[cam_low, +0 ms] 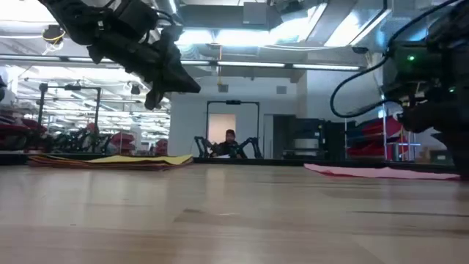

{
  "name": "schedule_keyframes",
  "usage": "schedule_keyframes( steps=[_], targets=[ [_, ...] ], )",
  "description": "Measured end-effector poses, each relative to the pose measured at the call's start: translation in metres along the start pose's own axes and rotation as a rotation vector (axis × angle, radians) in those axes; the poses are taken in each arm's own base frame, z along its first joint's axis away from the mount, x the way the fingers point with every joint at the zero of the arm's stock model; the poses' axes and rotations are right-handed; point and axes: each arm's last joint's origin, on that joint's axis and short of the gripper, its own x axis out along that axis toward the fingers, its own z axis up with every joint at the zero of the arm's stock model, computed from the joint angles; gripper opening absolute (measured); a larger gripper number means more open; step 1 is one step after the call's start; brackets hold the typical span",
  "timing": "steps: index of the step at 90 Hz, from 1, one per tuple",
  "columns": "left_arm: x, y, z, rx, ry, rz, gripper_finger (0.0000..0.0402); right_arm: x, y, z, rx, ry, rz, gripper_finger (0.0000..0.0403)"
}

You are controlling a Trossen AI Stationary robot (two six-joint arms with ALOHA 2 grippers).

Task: Organize paper
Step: Move the pink paper to the top right of the table

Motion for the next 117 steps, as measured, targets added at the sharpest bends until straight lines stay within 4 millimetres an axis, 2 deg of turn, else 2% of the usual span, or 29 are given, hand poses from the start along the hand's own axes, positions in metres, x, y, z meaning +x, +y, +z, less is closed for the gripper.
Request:
schedule_keyframes(
  steps=[26, 47, 67, 84, 93, 117],
  targets=[
    [0.000, 0.000, 0.000, 0.002, 0.000, 0.000, 0.0000, 0.000, -0.002, 0.003, 0.103, -0.112, -0.056, 0.0000],
    [0.000, 0.000, 0.000, 0.000, -0.002, -0.001, 0.0000, -0.008, 0.003, 0.007, 0.097, -0.150, -0.050, 0.0000],
    [0.000, 0.000, 0.001, -0.007, -0.006, -0.003, 0.0000, -0.030, 0.017, 0.014, 0.066, -0.187, 0.021, 0.0000],
    [0.000, 0.000, 0.000, -0.008, -0.005, -0.003, 0.0000, -0.047, 0.037, 0.030, -0.047, -0.420, 0.109, 0.0000],
    [0.000, 0.000, 0.000, -0.008, -0.004, -0.003, 0.0000, -0.043, 0.039, 0.041, -0.063, -0.468, 0.112, 0.0000],
    [0.000, 0.000, 0.001, -0.008, -0.013, 0.014, 0.0000, -0.014, 0.035, 0.079, -0.125, -0.449, -0.053, 0.0000]
  ],
)
